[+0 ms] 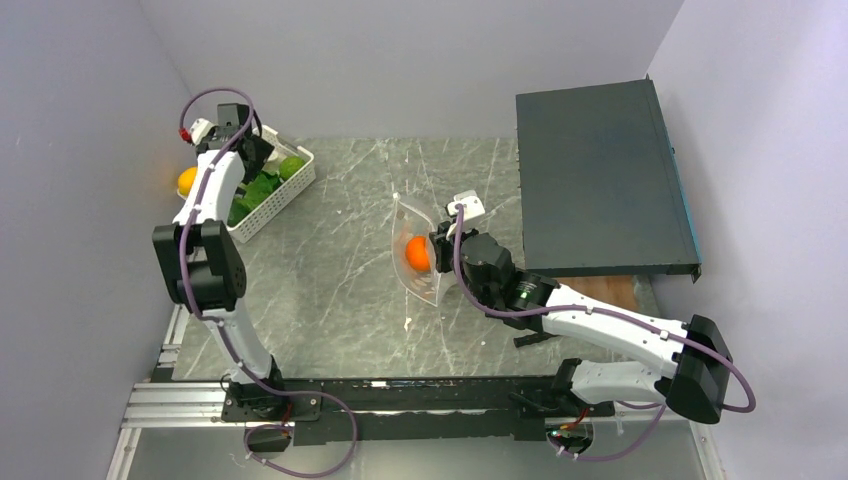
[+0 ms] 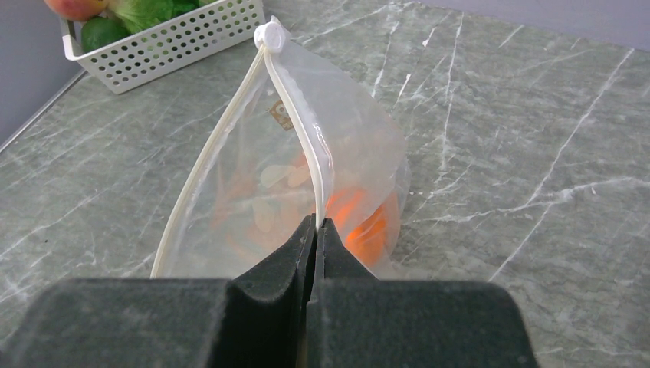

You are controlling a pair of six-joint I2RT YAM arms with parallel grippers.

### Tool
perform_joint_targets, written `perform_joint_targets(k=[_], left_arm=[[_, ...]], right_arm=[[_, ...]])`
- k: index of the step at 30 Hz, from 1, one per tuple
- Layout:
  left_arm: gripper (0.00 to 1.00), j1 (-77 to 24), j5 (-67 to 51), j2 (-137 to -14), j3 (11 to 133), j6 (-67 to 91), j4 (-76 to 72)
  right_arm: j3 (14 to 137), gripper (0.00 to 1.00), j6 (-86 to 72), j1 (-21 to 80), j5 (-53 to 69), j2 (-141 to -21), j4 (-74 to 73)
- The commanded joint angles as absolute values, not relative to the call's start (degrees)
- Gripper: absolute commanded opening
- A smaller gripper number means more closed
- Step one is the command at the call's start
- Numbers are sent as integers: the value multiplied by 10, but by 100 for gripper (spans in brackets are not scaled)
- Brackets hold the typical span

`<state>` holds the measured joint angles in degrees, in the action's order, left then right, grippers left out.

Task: Place the food in the zip-top bag and seal the zipper
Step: Pick up the fake vegetable from the bin.

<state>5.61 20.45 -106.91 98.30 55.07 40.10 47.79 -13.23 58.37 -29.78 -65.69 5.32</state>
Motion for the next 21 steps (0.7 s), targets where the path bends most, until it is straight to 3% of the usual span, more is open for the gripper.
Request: perform_joint_targets(k=[1, 21], left_arm=[[99, 76, 255, -1113, 1031, 581, 389], [100, 116, 236, -1266, 1131, 617, 440]], right_arm=[[484, 0, -128, 584, -307, -643, 81], [484, 0, -113, 612, -324, -649, 97]])
